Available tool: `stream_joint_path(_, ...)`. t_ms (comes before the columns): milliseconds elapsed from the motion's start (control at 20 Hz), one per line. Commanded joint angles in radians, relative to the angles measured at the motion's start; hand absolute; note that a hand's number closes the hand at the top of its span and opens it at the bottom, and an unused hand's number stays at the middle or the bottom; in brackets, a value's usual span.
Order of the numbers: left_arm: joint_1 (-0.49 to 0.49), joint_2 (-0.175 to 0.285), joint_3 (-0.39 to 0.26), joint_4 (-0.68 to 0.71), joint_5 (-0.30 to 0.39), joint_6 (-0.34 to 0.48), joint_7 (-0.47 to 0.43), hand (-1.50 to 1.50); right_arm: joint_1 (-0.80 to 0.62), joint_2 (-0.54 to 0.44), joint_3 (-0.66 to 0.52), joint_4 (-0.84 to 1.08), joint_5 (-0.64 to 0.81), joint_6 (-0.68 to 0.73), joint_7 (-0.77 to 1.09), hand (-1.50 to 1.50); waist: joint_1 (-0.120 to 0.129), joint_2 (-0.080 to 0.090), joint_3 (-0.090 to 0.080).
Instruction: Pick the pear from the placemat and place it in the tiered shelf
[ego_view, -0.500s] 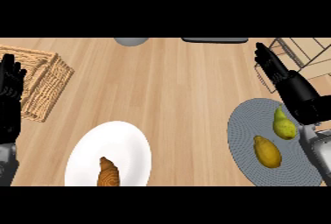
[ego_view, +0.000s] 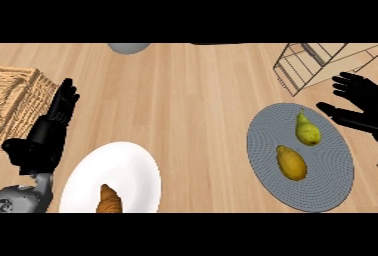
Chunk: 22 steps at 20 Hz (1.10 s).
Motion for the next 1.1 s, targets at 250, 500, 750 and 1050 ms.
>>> stream_joint_path(250,-0.016,-0.106,-0.122,0.113,-0.012,-0.065,-0.05,0.0,0.085,0.069,-0.173,0.336,0.145,-0.419,-0.208,-1.5,0.04,-0.022,-0.002)
stream_joint_path(500,-0.045,-0.156,-0.142,0.16,-0.067,-0.058,-0.046,0.0,0.08,0.01,-0.291,0.401,-0.003,-0.134,-0.353,-1.5,0.048,-0.034,-0.004)
stream_joint_path(750,-0.093,-0.159,-0.108,0.199,-0.043,-0.084,-0.049,0.0,0.043,-0.122,-0.117,0.349,0.09,0.068,-0.124,-1.5,0.049,-0.035,-0.006)
stream_joint_path(1050,-0.074,-0.151,-0.092,0.193,-0.055,-0.11,-0.049,0.0,-0.108,-0.179,-0.037,0.327,0.155,0.116,0.121,-1.5,0.063,-0.035,-0.006)
